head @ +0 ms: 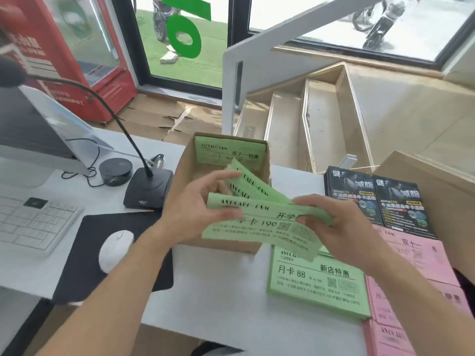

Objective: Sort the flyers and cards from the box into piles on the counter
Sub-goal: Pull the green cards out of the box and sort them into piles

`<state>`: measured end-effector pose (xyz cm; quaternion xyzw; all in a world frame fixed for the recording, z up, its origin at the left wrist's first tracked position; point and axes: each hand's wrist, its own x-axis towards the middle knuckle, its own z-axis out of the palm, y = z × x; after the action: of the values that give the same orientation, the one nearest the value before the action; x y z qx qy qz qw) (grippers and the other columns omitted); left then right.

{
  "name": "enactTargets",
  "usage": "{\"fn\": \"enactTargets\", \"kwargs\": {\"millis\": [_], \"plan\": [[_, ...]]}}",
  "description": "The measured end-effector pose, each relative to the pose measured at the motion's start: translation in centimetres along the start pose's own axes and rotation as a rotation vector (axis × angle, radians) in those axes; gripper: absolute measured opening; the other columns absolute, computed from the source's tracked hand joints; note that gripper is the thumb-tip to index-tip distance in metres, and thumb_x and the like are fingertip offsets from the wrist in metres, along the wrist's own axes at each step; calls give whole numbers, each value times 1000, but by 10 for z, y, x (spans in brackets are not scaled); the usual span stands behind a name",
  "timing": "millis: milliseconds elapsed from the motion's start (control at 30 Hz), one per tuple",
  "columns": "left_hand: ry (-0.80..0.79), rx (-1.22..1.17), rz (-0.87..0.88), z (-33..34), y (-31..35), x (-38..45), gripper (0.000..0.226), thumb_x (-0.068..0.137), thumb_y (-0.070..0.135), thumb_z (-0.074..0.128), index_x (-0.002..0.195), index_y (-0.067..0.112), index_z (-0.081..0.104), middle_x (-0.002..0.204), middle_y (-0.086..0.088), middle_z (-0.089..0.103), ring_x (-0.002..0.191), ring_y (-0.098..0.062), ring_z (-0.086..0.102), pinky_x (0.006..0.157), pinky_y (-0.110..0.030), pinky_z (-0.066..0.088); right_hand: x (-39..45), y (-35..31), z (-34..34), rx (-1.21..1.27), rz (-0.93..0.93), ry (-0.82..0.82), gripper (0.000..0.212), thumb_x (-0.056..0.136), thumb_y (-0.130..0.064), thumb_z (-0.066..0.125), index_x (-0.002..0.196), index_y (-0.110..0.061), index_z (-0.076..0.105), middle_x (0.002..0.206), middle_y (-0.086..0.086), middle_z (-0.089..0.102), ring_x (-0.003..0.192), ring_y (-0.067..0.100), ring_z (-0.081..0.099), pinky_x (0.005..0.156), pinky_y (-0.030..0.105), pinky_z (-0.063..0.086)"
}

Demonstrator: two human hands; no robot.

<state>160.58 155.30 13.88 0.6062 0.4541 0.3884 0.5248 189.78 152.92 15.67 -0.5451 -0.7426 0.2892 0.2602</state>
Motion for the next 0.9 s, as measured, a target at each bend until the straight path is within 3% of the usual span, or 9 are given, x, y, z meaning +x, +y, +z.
{"fn": "enactTargets", "kwargs": {"millis": [167,267,300,367,467,567,667,767,900], "plan": [[157,273,17,65,-34,-76,102,57,30,98,142,44,44,127,20,54,118,-2,52,95,-10,40,-83,6,-10,-235,-220,-57,39,89,-13,73,115,-41,68,105,-33,68,90,-9,66,75,27,59],[25,213,-131,87,-42,-108,121,58,29,98,152,47,25,137,27,52,125,10,49,96,-5,40,-111,6,-17,-350,-314,-98,36,88,-17,73,114,-42,68,104,-32,68,85,-10,64,67,25,59],[-33,175,-174,93,-44,-116,111,61,24,97,150,44,34,129,24,61,119,7,56,94,-9,45,-118,8,-16,-378,-328,-101,36,88,-18,73,114,-42,67,104,-31,69,86,-7,66,65,27,59],[-59,86,-237,112,-51,-133,65,70,13,92,127,31,66,104,14,75,102,-6,70,83,-17,52,-134,16,-13,-420,-320,-82,34,88,-21,73,113,-44,67,105,-30,69,87,-2,68,63,29,59],[134,64,-283,144,-76,-149,18,76,12,87,91,16,78,88,4,77,90,-16,72,74,-25,53,-161,37,3,-482,-210,-71,31,90,-27,72,113,-45,65,104,-29,71,88,2,70,64,31,59],[264,22,-251,165,-97,-159,21,72,10,89,85,22,79,87,5,75,87,-17,71,73,-22,51,-184,60,30,-472,-97,-47,30,91,-28,71,116,-42,65,108,-24,71,98,5,70,70,31,57],[258,-4,-260,170,-103,-169,42,71,9,90,106,28,76,106,12,75,106,-5,68,87,-22,54,-200,73,51,-421,-16,-88,35,95,-32,66,129,-36,61,125,-20,64,118,8,60,95,32,49],[266,-1,-263,173,-103,-172,30,75,12,88,100,24,77,105,11,75,106,-5,67,95,-25,52,-207,80,63,-442,-16,-50,28,92,-23,70,119,-28,69,114,-14,71,106,14,67,81,34,56],[301,-3,-213,177,-94,-168,14,79,11,84,86,17,74,87,2,76,88,-10,70,81,-23,51,-208,78,66,-428,-7,80,26,86,-17,76,110,-27,72,105,-13,74,97,13,70,70,32,57]]}}
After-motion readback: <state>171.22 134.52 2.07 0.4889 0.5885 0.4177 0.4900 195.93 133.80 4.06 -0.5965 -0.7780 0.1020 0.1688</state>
